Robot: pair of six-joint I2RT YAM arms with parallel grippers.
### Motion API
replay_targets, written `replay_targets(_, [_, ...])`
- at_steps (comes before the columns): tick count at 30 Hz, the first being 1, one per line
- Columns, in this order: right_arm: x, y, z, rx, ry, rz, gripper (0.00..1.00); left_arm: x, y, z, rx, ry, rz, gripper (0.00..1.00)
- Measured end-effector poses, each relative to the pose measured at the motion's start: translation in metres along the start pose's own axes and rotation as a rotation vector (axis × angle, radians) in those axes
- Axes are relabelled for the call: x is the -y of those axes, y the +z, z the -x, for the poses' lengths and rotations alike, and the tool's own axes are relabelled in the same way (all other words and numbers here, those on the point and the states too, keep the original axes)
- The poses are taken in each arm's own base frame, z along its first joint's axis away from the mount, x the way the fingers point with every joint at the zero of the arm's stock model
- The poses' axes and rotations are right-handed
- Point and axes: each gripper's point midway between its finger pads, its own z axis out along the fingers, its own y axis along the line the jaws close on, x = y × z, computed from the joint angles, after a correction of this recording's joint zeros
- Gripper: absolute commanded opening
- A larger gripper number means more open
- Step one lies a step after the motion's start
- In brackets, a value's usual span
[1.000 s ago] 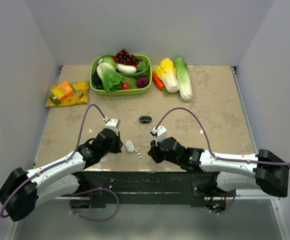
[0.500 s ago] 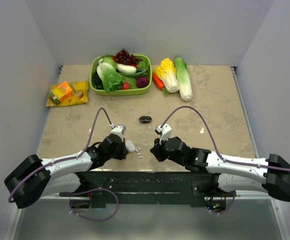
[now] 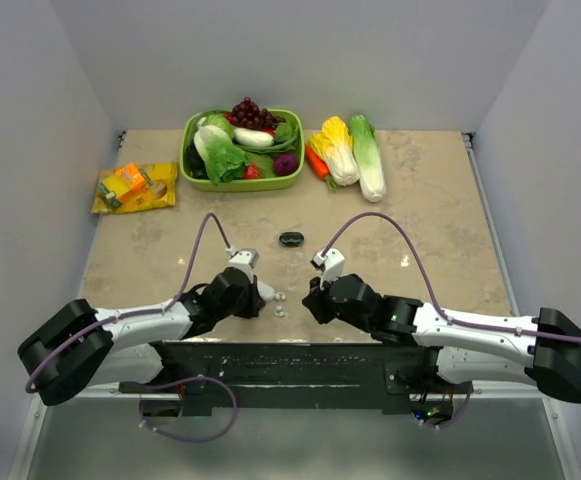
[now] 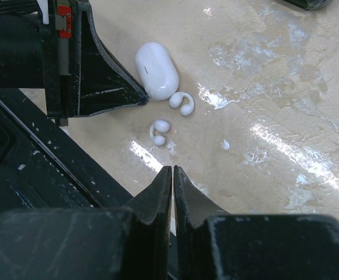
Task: Insert the wireless bluetooth earbuds into the charging case
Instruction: Pick up the charging case at the center of the board.
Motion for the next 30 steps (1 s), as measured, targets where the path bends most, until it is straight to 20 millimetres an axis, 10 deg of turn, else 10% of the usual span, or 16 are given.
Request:
replay_targets(7, [0.003,0.0,-0.003,-0.002,-0.001,-0.01,0.11,0.002,0.002,0.001,-0.002,0.005,0.003,0.02])
replay_targets(19, [0.011,-0.004,-0.011,-0.02,-0.006,-0.031,0.15,0.008,-0.009,0.014,0.023,0.025,0.001,1.0])
replay_targets(30, [0.014,-0.007,-0.012,-0.025,-0.01,-0.043,0.16,-0.003,-0.039,0.03,0.094,0.038,0.053,1.0])
